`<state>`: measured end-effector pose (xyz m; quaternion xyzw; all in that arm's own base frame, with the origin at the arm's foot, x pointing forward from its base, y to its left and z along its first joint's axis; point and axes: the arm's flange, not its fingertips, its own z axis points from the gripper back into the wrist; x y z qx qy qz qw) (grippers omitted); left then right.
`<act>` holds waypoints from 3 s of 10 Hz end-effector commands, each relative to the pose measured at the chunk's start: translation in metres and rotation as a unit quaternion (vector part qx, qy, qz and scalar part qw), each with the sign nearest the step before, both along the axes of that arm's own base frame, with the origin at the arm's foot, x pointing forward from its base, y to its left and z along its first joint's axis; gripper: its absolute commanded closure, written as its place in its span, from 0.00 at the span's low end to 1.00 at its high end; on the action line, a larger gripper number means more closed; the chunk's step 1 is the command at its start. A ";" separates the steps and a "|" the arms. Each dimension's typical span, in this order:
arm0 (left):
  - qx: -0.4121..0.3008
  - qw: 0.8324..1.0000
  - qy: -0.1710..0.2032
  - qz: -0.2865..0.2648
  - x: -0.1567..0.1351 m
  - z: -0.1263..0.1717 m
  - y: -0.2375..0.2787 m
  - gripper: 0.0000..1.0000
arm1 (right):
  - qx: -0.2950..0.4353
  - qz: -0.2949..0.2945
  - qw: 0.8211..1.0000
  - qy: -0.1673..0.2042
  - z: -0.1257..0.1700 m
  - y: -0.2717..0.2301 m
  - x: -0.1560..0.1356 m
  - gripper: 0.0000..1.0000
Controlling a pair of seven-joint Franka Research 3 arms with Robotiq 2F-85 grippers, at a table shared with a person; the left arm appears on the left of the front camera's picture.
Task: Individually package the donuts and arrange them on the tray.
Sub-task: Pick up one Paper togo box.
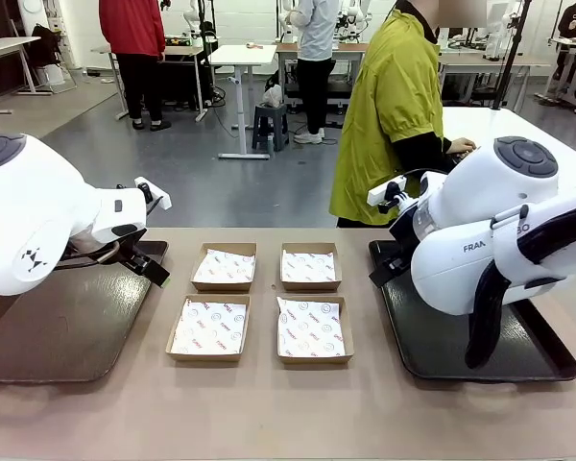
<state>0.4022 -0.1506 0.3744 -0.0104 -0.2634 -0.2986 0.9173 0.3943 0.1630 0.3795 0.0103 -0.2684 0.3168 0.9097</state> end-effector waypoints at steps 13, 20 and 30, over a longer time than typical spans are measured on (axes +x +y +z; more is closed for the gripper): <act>0.005 0.992 0.120 -0.036 -0.099 0.118 0.026 0.00 | -0.059 -0.034 0.986 0.155 0.116 -0.067 -0.112 0.00; -0.534 0.812 0.210 0.111 -0.111 0.120 0.153 0.00 | 0.517 -0.097 0.812 0.253 0.094 -0.239 -0.098 0.00; -0.641 0.686 0.310 0.146 -0.143 0.033 0.292 0.00 | 0.571 -0.052 0.760 0.307 0.038 -0.372 -0.112 0.00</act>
